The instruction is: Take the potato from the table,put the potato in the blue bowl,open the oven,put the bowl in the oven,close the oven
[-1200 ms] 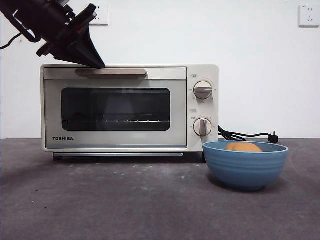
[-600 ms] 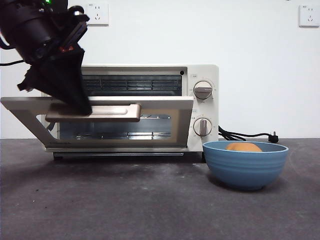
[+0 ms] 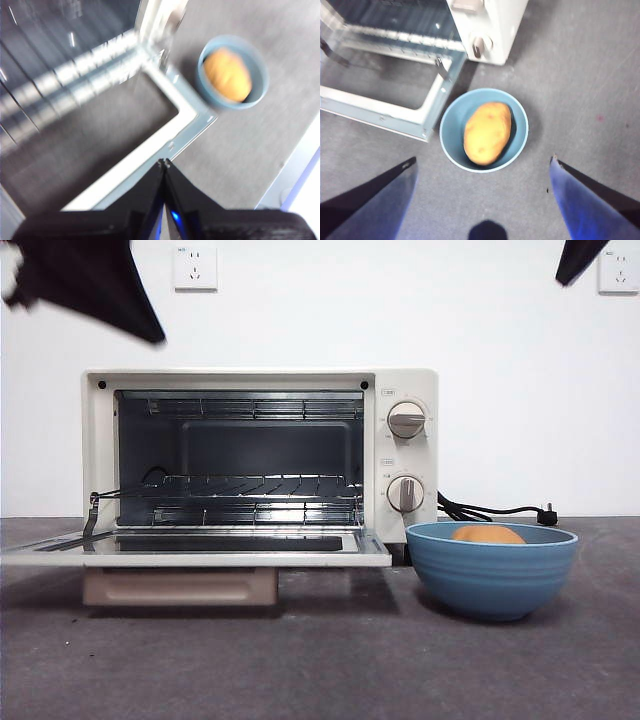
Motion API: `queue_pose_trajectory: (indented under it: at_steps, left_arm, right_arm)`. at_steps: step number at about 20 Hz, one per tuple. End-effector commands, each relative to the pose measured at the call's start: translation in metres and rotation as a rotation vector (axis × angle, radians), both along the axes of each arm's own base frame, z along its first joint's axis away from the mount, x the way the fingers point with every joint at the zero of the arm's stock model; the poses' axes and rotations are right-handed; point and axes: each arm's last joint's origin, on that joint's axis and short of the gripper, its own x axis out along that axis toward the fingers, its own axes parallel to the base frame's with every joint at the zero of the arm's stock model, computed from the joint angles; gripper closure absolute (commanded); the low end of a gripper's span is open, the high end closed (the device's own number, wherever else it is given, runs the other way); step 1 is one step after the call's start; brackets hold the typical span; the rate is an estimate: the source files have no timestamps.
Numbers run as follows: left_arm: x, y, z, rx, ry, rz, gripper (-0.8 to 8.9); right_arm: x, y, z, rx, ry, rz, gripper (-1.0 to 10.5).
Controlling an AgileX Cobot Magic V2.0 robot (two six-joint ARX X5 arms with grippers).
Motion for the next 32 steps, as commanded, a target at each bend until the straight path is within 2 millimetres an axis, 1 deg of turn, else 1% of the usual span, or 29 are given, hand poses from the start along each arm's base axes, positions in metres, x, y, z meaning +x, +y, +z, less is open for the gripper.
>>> queue_pose_trajectory:
  at_steps: [1,4,6,8,10,13,15,19,21,22,24,26,27,32]
  left_arm:
    - [-0.021,0.009,0.021,-0.022,-0.106,0.019,8.21]
    - [-0.053,0.024,0.044,-0.025,-0.234,0.101,8.21]
    - [-0.075,0.033,0.055,-0.039,-0.29,0.116,8.21]
    - [-0.095,0.04,0.06,-0.051,-0.317,0.117,8.21]
    - [-0.111,0.046,0.062,-0.056,-0.324,0.119,8.21]
    - [-0.127,0.053,0.062,-0.051,-0.312,0.118,8.21]
    - [-0.133,0.055,0.061,-0.049,-0.308,0.118,8.21]
    - [-0.134,0.055,0.06,-0.044,-0.297,0.117,8.21]
    - [-0.134,0.055,0.06,-0.045,-0.298,0.118,8.22]
    - [-0.134,0.055,0.06,-0.045,-0.297,0.118,8.21]
    - [-0.134,0.055,0.06,-0.045,-0.298,0.118,8.21]
    - [-0.134,0.055,0.06,-0.045,-0.297,0.118,8.21]
    - [-0.134,0.055,0.06,-0.045,-0.297,0.118,8.21]
    - [-0.134,0.055,0.06,-0.041,-0.3,0.121,8.21]
  right_arm:
    - [0.009,0.003,-0.006,-0.008,0.038,-0.024,5.1]
    - [0.028,0.005,-0.019,-0.043,0.108,-0.065,5.1]
    - [0.044,0.004,-0.03,-0.069,0.16,-0.099,5.1]
    - [0.061,0.002,-0.044,-0.079,0.226,-0.115,5.1]
    - [0.077,0.0,-0.058,-0.043,0.298,-0.103,5.2]
    - [0.098,-0.001,-0.079,-0.047,0.354,-0.114,6.0]
    - [0.11,0.001,-0.092,-0.059,0.377,-0.112,6.1]
    - [0.126,0.006,-0.116,-0.076,0.425,-0.114,6.2]
    - [0.131,0.007,-0.124,-0.082,0.439,-0.114,7.2]
    - [0.132,0.007,-0.127,-0.087,0.443,-0.109,7.5]
    - [0.134,0.008,-0.132,-0.096,0.451,-0.101,7.8]
    - [0.136,0.009,-0.134,-0.096,0.452,-0.1,9.1]
    - [0.136,0.009,-0.135,-0.095,0.452,-0.099,9.6]
    - [0.136,0.01,-0.133,-0.055,0.452,-0.064,9.6]
